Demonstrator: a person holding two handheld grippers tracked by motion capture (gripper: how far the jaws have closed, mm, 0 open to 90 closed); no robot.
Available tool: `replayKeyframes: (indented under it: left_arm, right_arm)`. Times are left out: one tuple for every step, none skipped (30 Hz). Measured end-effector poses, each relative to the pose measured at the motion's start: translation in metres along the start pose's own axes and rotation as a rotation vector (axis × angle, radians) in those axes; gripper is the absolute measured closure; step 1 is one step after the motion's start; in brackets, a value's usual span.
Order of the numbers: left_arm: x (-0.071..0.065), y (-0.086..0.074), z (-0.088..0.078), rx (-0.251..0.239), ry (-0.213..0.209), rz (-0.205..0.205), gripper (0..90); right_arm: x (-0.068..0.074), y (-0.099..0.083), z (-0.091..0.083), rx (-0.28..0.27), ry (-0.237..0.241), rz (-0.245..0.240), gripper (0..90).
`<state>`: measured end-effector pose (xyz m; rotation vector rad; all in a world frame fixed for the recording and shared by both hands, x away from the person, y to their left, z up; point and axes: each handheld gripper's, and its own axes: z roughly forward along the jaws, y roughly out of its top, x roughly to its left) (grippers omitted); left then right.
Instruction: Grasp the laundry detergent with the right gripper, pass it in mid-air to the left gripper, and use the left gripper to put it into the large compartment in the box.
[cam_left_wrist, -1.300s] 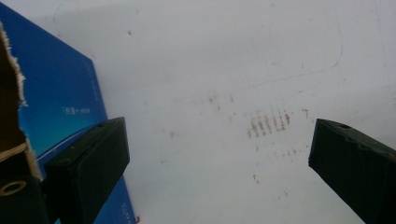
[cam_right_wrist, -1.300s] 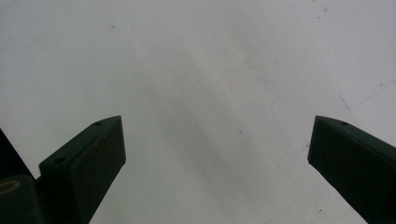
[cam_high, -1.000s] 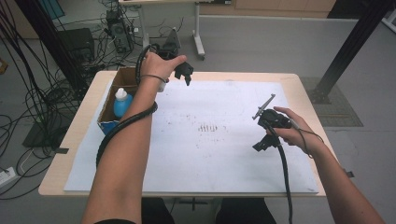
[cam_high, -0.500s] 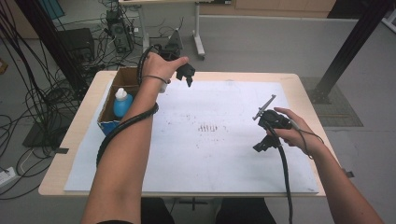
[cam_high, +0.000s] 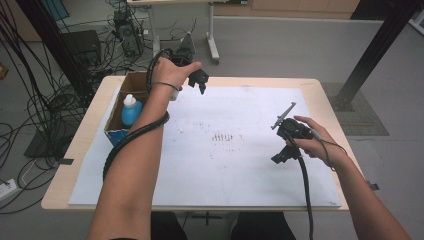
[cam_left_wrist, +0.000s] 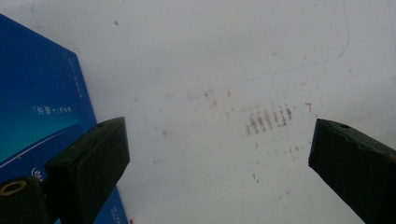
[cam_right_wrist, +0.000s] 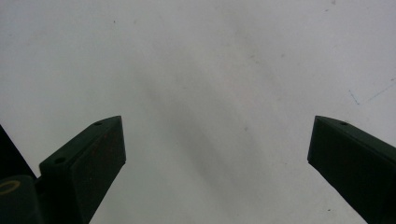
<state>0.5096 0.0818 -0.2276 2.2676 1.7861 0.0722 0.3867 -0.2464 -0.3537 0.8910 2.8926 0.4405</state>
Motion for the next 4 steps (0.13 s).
replayKeyframes:
  left_arm:
    - [0.0001, -0.0001, 0.0001, 0.001, -0.001, 0.0, 5.5]
    - [0.0001, -0.0004, 0.0001, 0.003, -0.003, 0.001, 5.5]
    - [0.0002, -0.0005, 0.0001, 0.008, -0.001, 0.005, 5.5]
    - [0.0002, -0.0006, -0.0001, 0.008, -0.001, 0.004, 5.6]
  right_arm:
    - [0.0003, -0.0002, -0.0004, 0.001, -0.002, 0.004, 4.0]
    - [0.0003, -0.0005, -0.0006, -0.001, -0.003, 0.005, 4.1]
    - [0.0002, -0.0006, -0.0011, -0.002, -0.001, 0.006, 4.1]
    - [-0.0001, -0.0006, -0.0012, -0.001, -0.002, 0.007, 4.1]
